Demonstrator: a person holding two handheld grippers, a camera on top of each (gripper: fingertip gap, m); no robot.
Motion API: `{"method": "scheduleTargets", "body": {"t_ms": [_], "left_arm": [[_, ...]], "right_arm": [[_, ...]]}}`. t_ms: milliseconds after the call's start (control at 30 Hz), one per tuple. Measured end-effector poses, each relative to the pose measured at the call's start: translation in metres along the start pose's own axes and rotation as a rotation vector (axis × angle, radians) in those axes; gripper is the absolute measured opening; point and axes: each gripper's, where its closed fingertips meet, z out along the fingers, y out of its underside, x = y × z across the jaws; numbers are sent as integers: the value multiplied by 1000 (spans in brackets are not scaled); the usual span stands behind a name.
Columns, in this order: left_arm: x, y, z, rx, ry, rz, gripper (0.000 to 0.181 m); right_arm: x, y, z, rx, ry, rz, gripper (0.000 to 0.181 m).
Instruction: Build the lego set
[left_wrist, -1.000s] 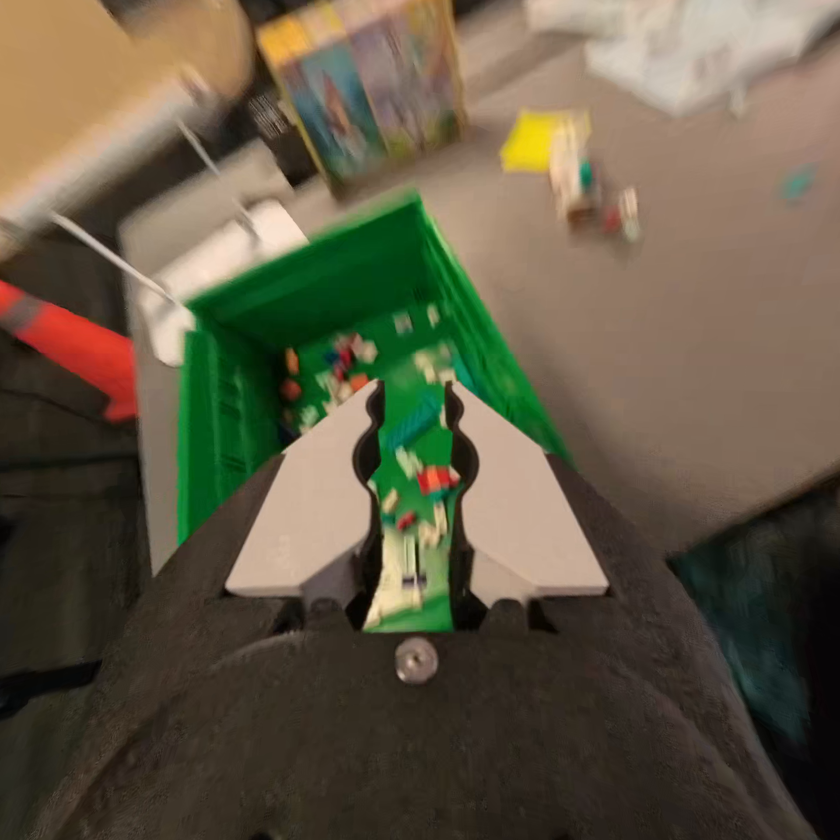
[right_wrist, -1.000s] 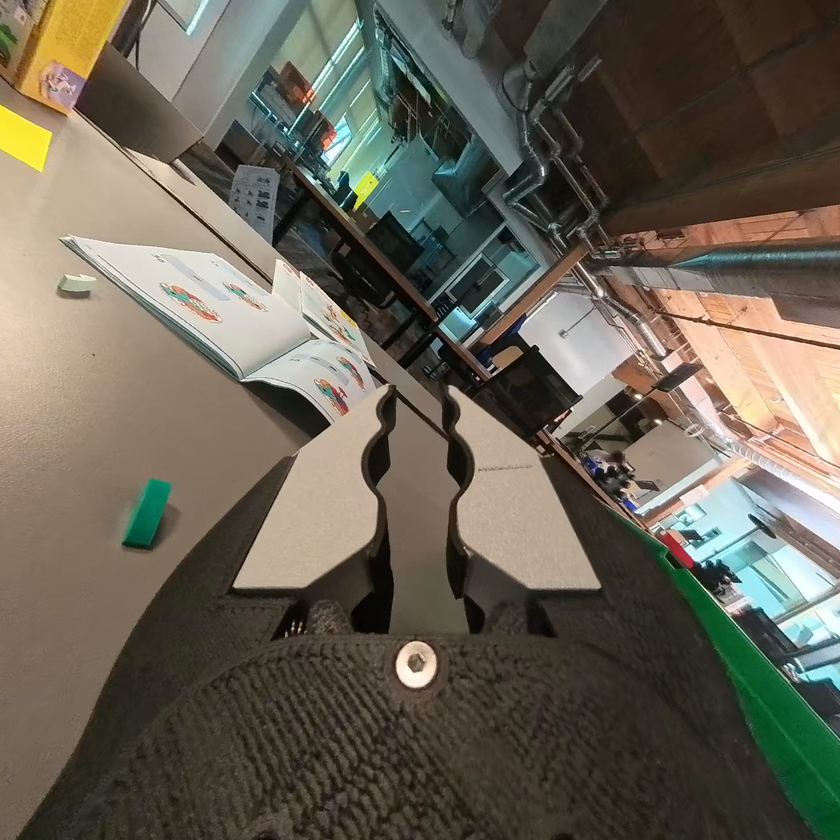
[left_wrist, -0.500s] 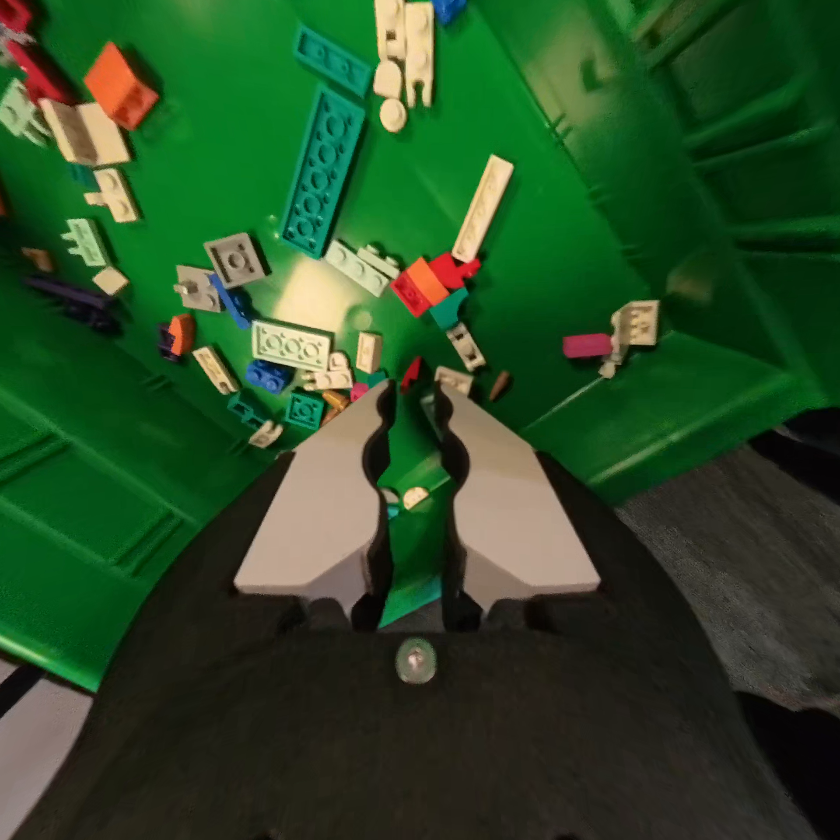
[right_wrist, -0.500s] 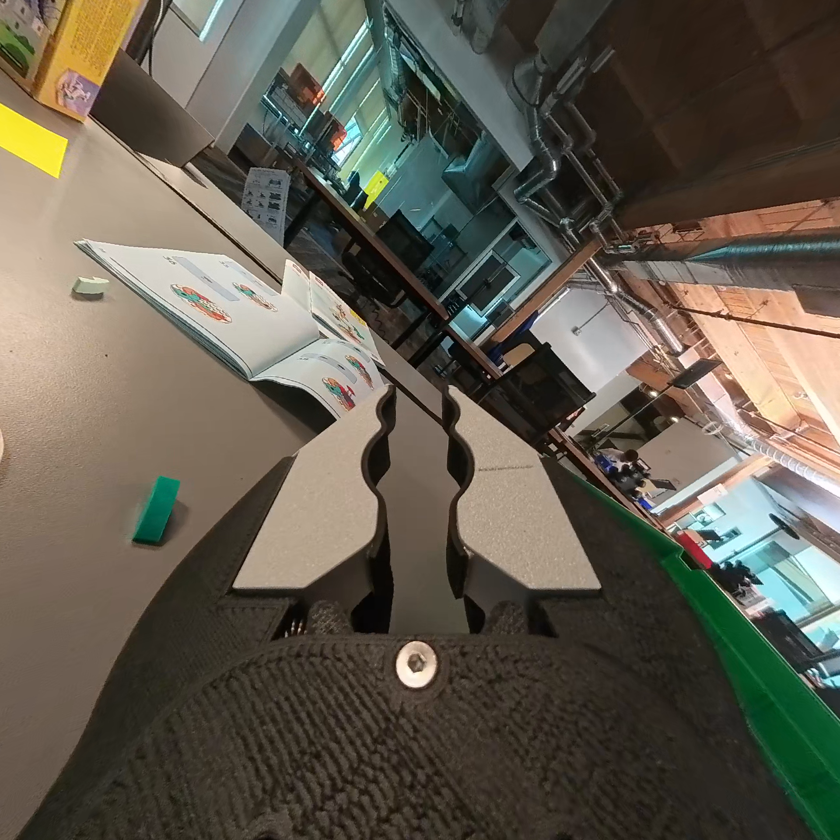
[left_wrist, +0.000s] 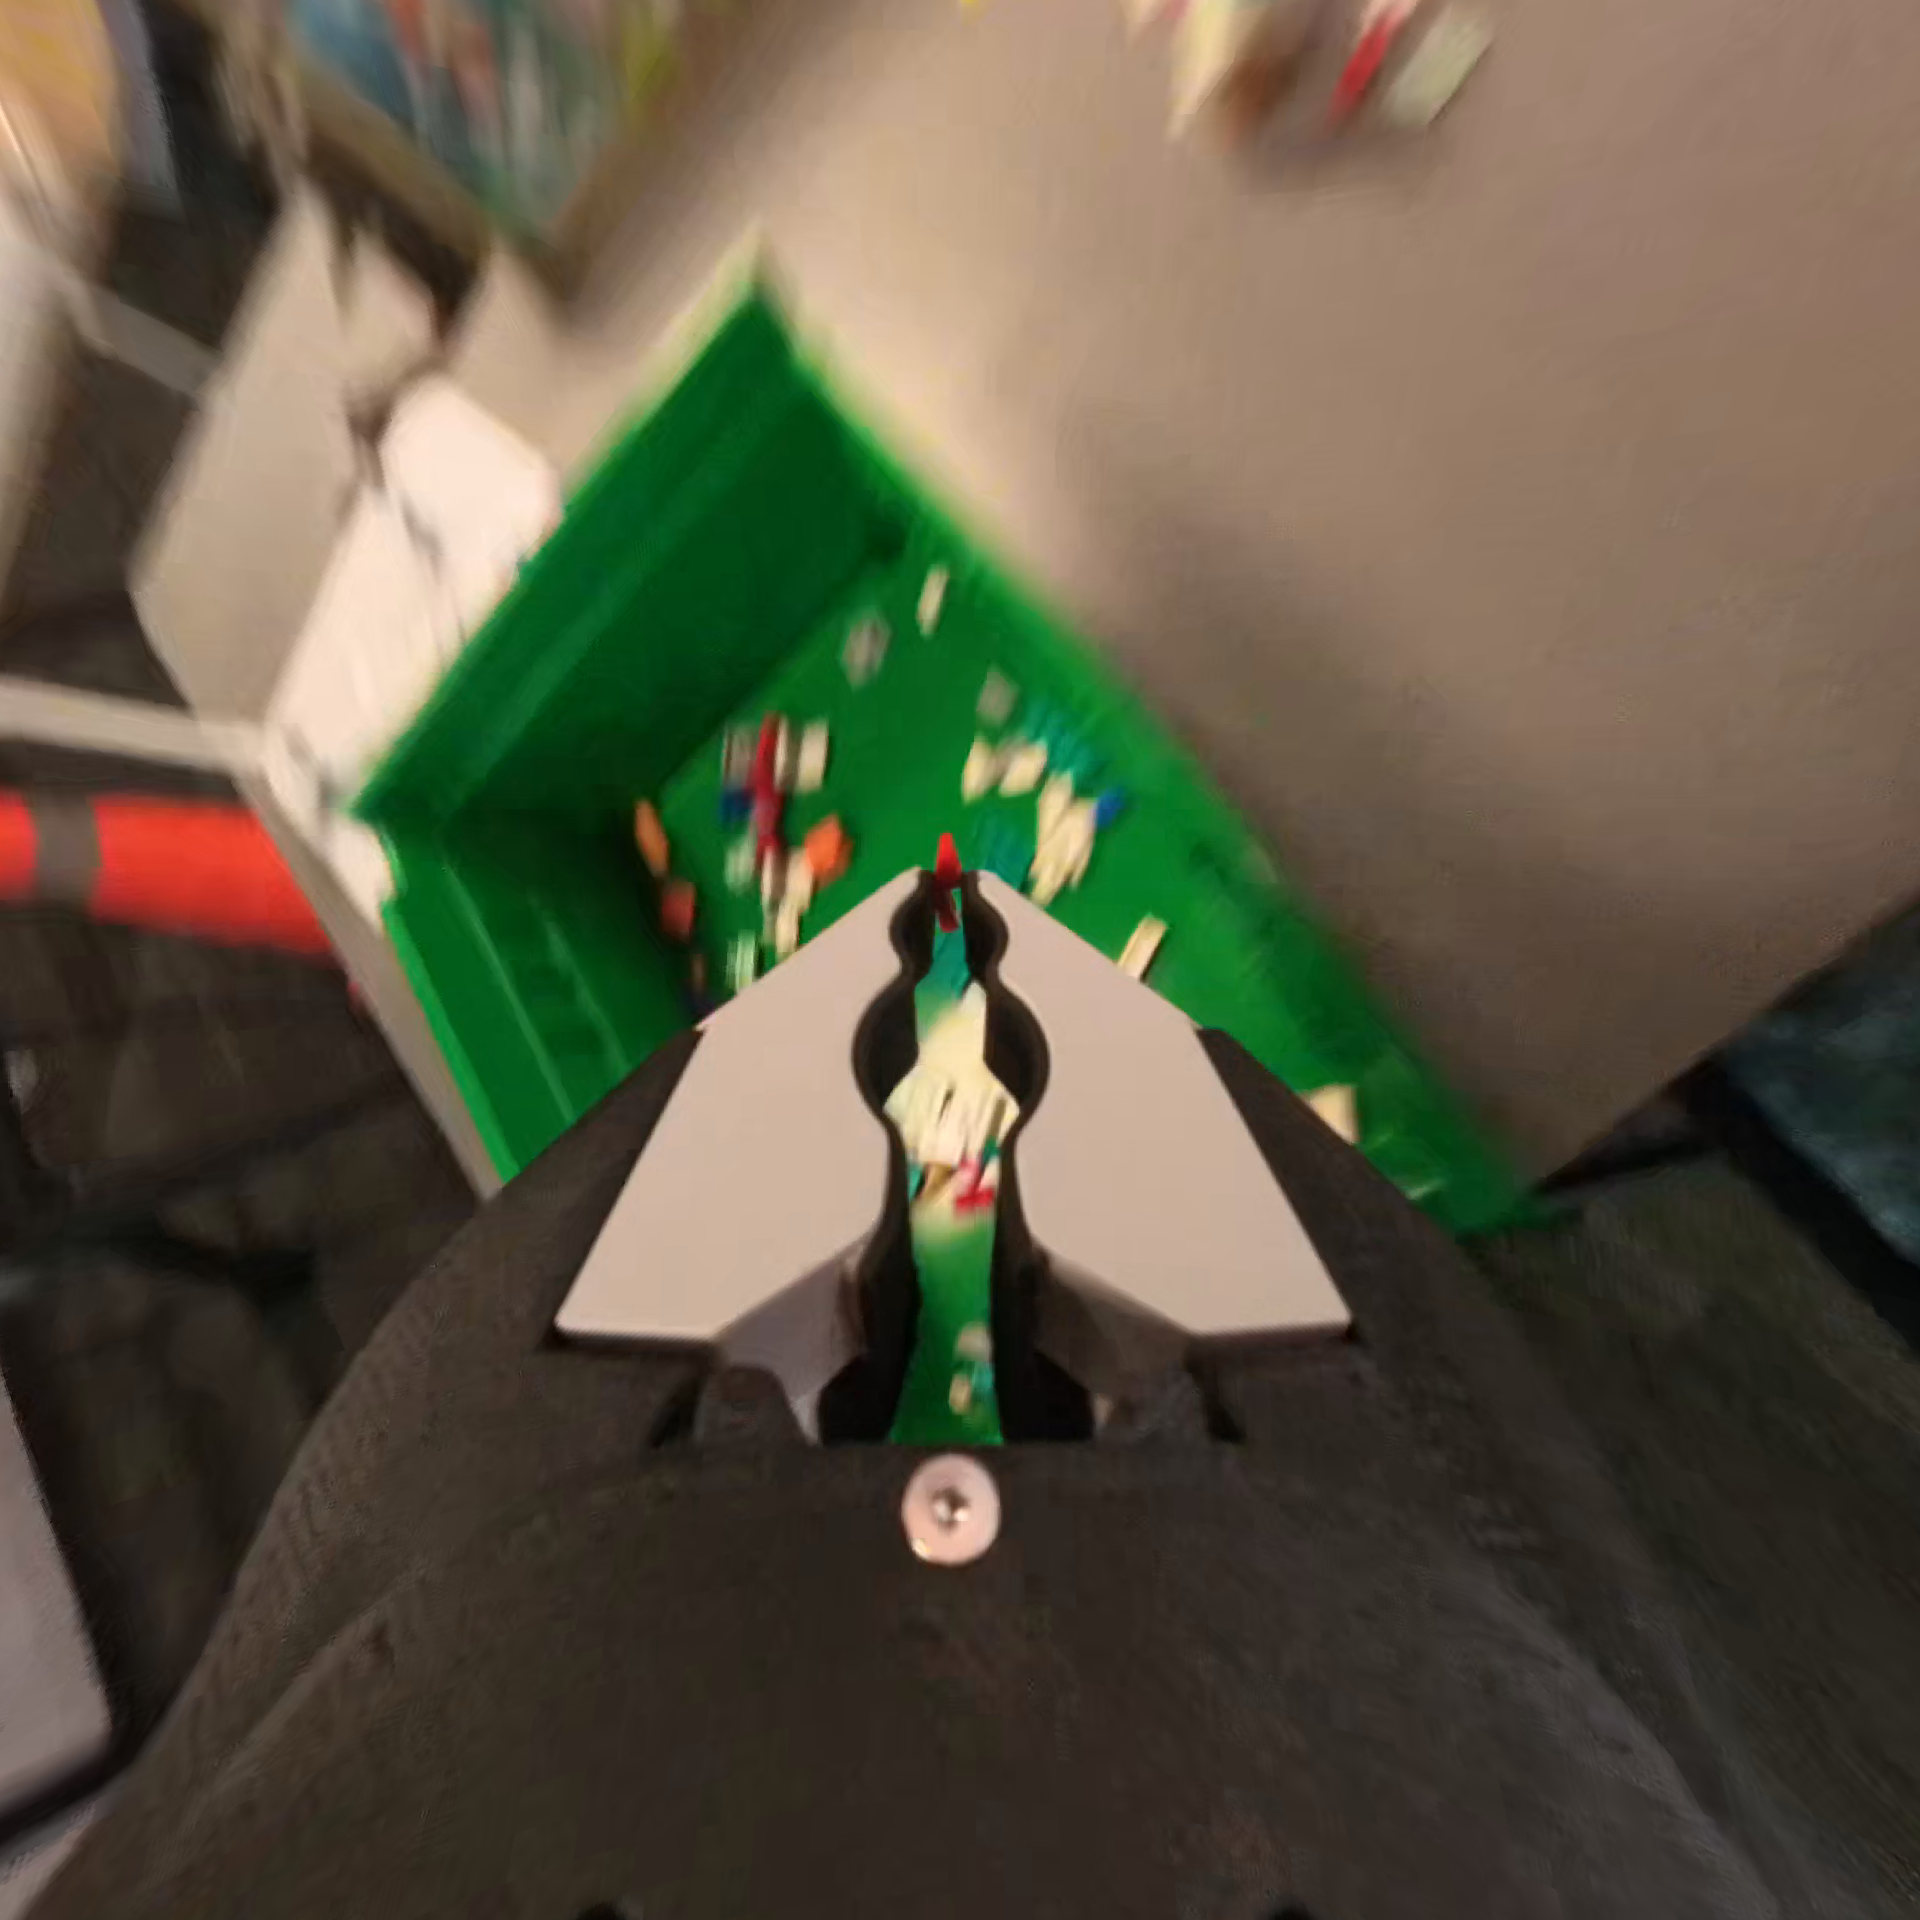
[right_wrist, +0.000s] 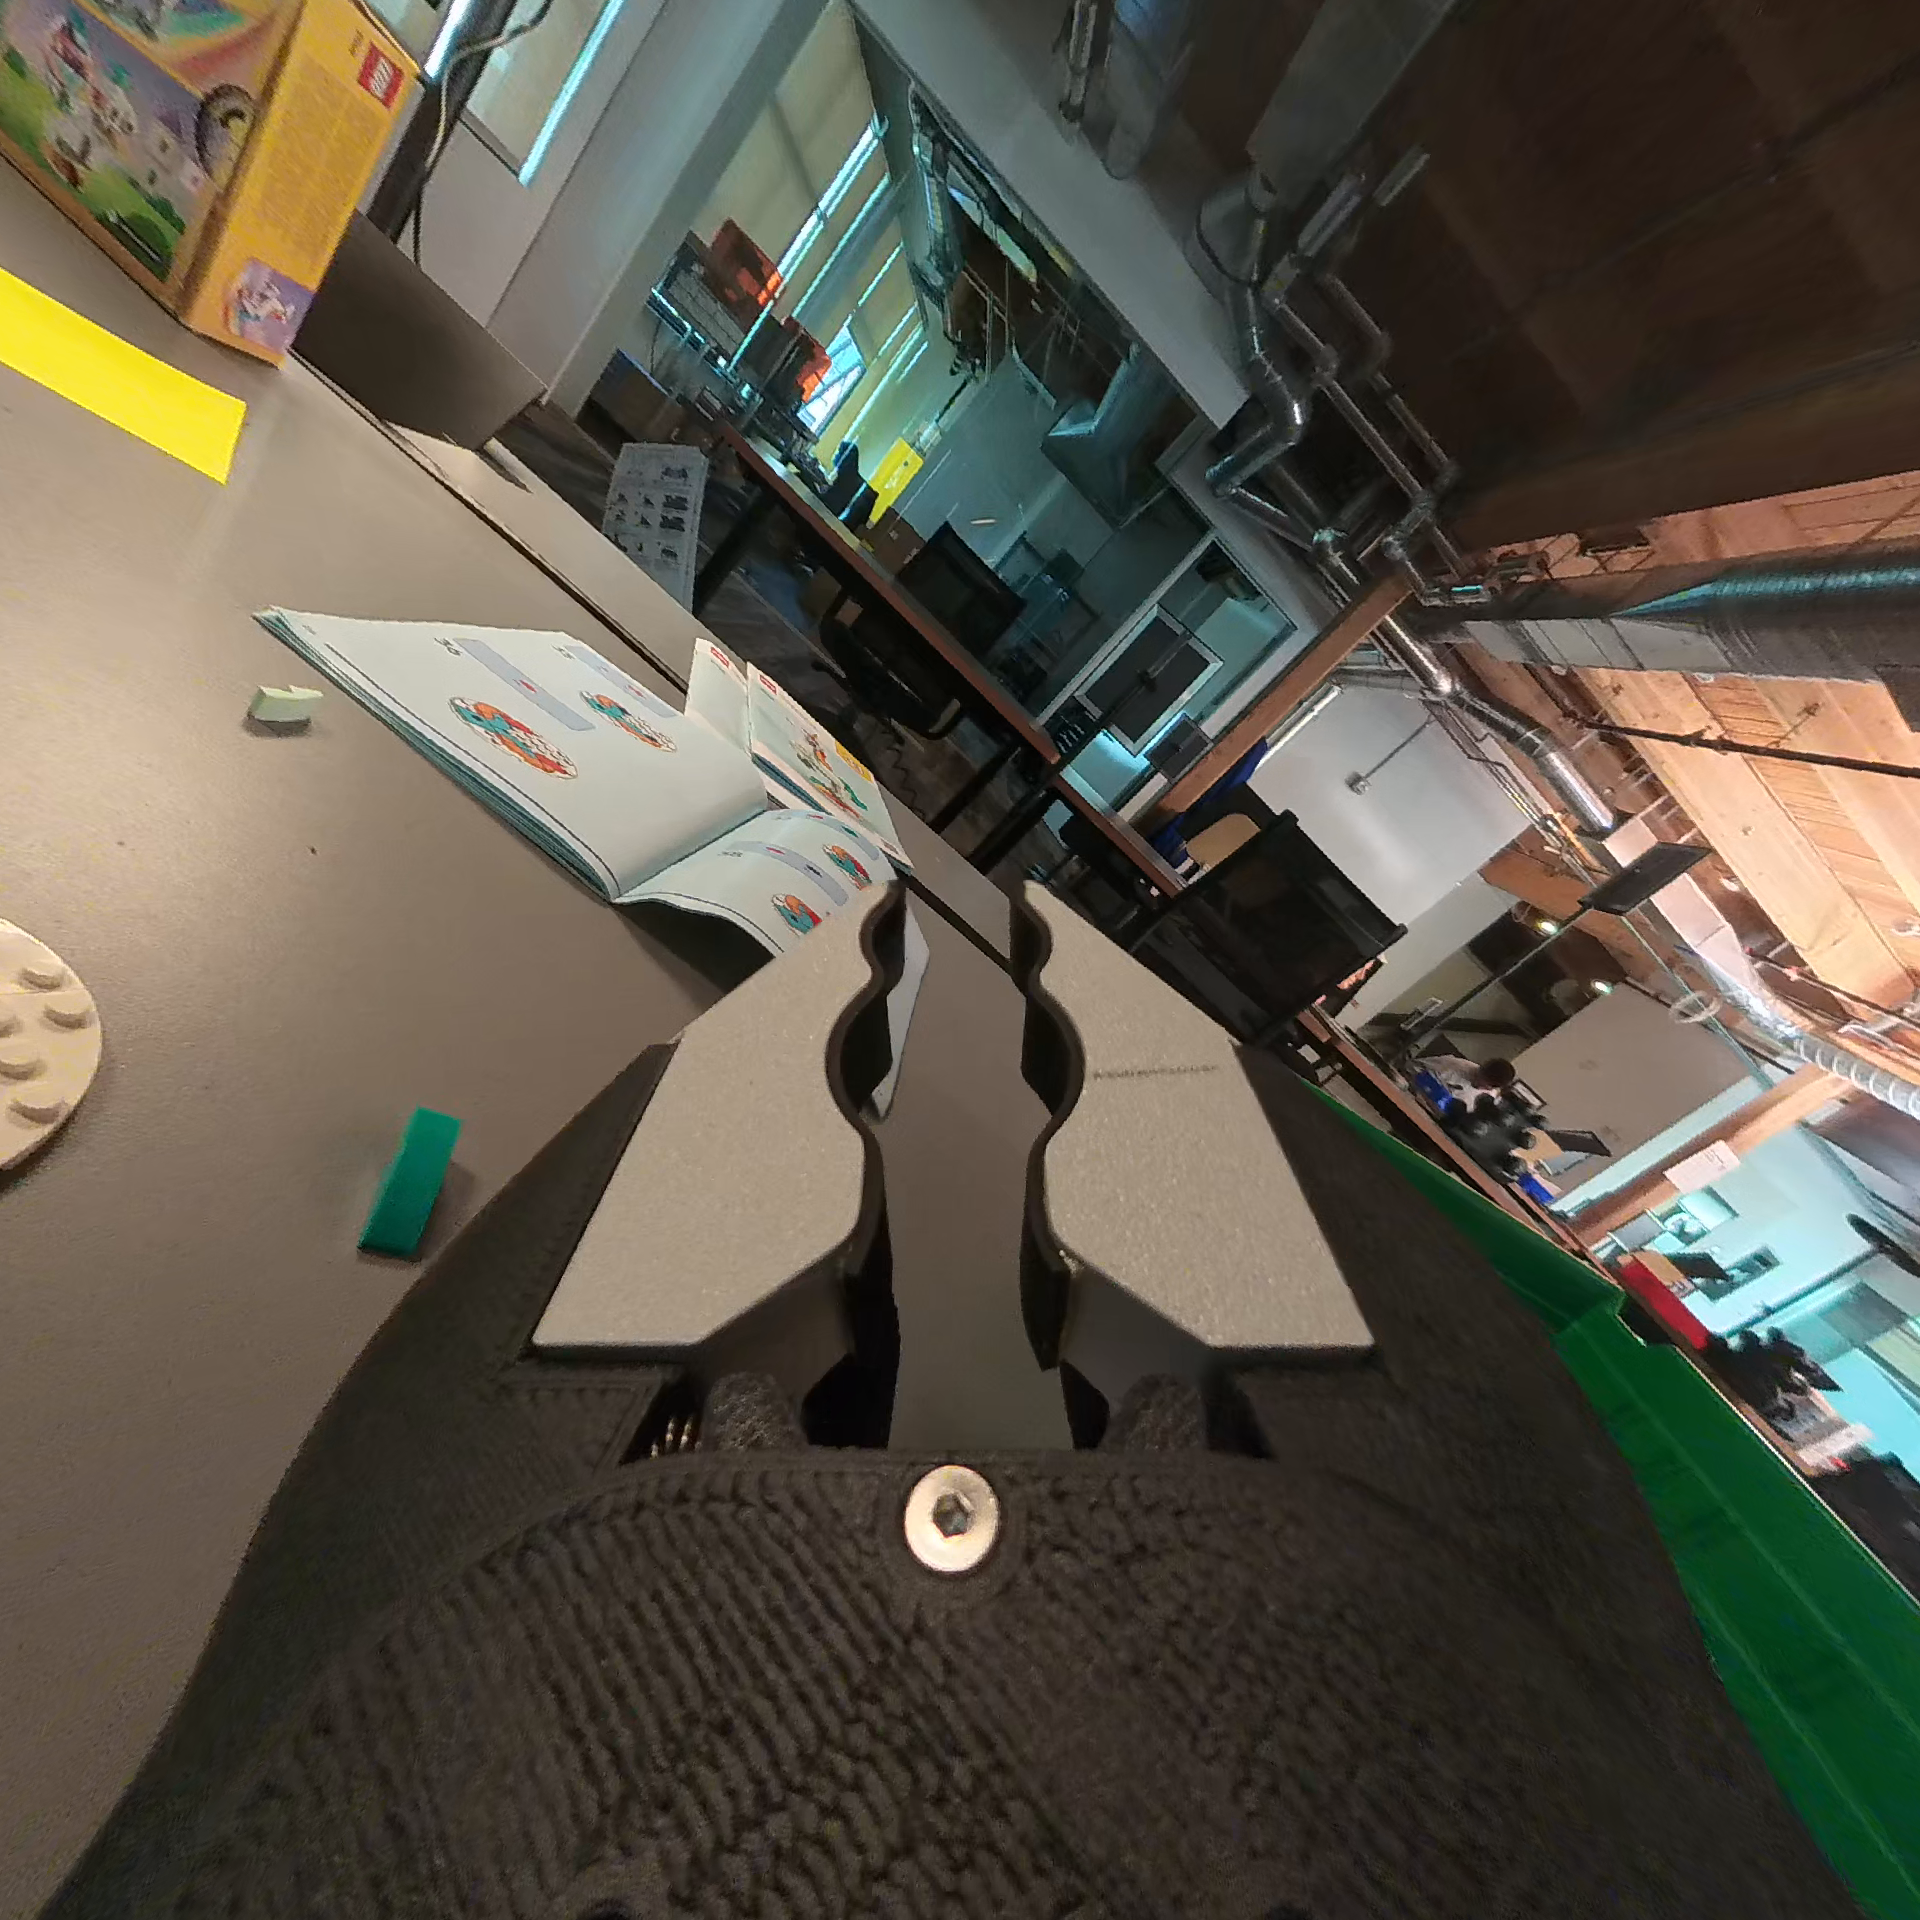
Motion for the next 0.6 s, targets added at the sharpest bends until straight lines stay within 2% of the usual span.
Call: {"method": "scheduleTargets", "body": {"t_ms": [67,133,233,367,467,533,600], "left_arm": [[36,-57,-25,180,65,85,4],[73,-96,-34,268,138,135,4],[129,-134,-10,324,283,167,4],[185,-160,60,264,419,104,4],[200,-170,106,181,393,104,4],[209,-172,126,117,402,128,4],[225,-174,134,74,479,151,4]], "right_arm": [[-2,-2,0,11,-11,11,18],[-5,-5,0,26,-28,22,18],[-12,-9,-1,52,-63,23,18],[-19,-12,-1,70,-109,32,18],[-20,-14,-2,89,-132,64,18],[-20,-14,-3,99,-141,89,18],[-20,-16,-4,109,-150,101,17]]}}
